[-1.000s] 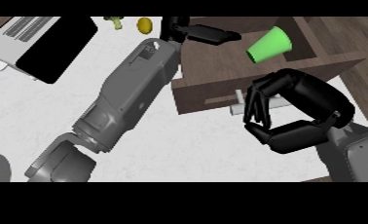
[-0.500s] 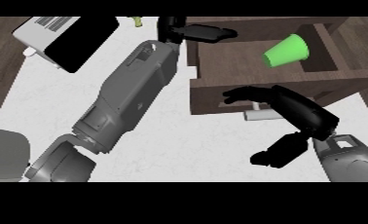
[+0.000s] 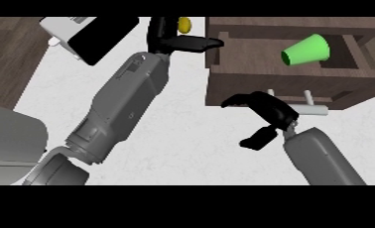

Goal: Pick up the cup, place it into the drawer and close the drawer

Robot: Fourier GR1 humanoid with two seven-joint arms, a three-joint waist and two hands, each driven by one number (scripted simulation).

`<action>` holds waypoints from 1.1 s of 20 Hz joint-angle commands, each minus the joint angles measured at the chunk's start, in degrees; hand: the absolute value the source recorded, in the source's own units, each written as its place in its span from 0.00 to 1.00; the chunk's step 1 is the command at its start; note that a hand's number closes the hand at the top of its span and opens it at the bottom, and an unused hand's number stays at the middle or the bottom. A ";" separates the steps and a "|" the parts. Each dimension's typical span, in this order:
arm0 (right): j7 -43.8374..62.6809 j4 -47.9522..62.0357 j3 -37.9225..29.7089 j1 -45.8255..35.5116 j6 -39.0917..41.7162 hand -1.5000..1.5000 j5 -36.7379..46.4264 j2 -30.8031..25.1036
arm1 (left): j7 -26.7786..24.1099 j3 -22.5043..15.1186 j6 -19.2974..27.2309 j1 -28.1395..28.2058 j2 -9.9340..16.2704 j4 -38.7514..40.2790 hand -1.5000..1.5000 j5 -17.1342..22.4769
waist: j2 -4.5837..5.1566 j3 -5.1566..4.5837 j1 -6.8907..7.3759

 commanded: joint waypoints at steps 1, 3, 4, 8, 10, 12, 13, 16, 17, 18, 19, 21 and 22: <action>-7.47 15.21 0.27 -3.53 -4.99 1.00 5.39 0.64 | 0.34 0.49 -2.42 3.96 3.61 -3.66 0.00 0.21 | -0.14 0.03 1.57; -8.35 21.91 -3.77 -8.46 -7.28 1.00 4.07 1.97 | 0.01 -0.45 -2.56 6.35 2.95 -6.25 0.00 -0.03 | -0.10 0.10 3.59; -10.45 25.35 -3.61 -9.96 -9.09 1.00 4.85 3.25 | 1.63 0.19 -3.69 5.45 3.34 -5.76 0.00 0.75 | 0.44 0.15 3.80; -16.56 32.36 -9.64 -17.44 -8.55 1.00 1.95 0.08 | 1.75 -1.13 -5.25 10.31 4.89 -9.23 0.00 0.14 | 0.48 0.18 5.09; -17.43 35.91 -11.95 -19.89 -11.64 1.00 1.77 0.06 | 3.16 -0.43 -5.44 9.88 5.92 -11.09 0.00 0.95 | 0.58 0.22 5.61; -17.60 38.81 -14.27 -23.18 -12.72 1.00 0.80 -0.18 | 2.91 -1.45 -6.43 11.01 5.54 -11.42 0.00 0.35 | 1.20 0.28 6.80; -18.86 39.98 -15.70 -24.61 -12.29 1.00 -0.11 -1.38 | 2.20 -1.06 -8.11 12.97 6.99 -12.00 0.00 0.70 | 1.13 0.22 6.55; -18.03 43.14 -17.93 -28.31 -13.54 1.00 -0.34 -3.96 | 4.04 -1.22 -7.89 12.61 7.86 -13.59 0.00 0.78 | 1.46 0.29 8.14; -16.21 43.36 -19.50 -30.66 -12.96 1.00 -1.69 -4.09 | 2.25 -1.30 -9.13 15.24 8.44 -12.93 0.00 0.48 | 1.49 0.15 7.32; -16.39 43.97 -19.55 -30.46 -13.30 1.00 -1.59 -4.39 | 3.66 -1.09 -9.85 14.09 9.46 -13.50 0.00 0.79 | 1.67 0.20 7.81; -16.36 43.80 -20.67 -31.06 -12.00 1.00 -2.88 -5.35 | 4.15 -1.66 -7.76 13.74 7.62 -14.60 0.00 0.61 | 1.28 0.28 8.48; -15.61 44.07 -21.16 -31.51 -12.72 1.00 -3.21 -5.27 | 4.68 -1.45 -10.54 14.63 9.36 -14.94 0.00 1.12 | 1.59 0.20 8.67; -16.41 43.84 -21.16 -31.60 -11.76 1.00 -3.34 -6.36 | 4.86 -1.54 -9.91 14.39 9.91 -14.99 0.00 0.71 | 1.68 0.24 8.89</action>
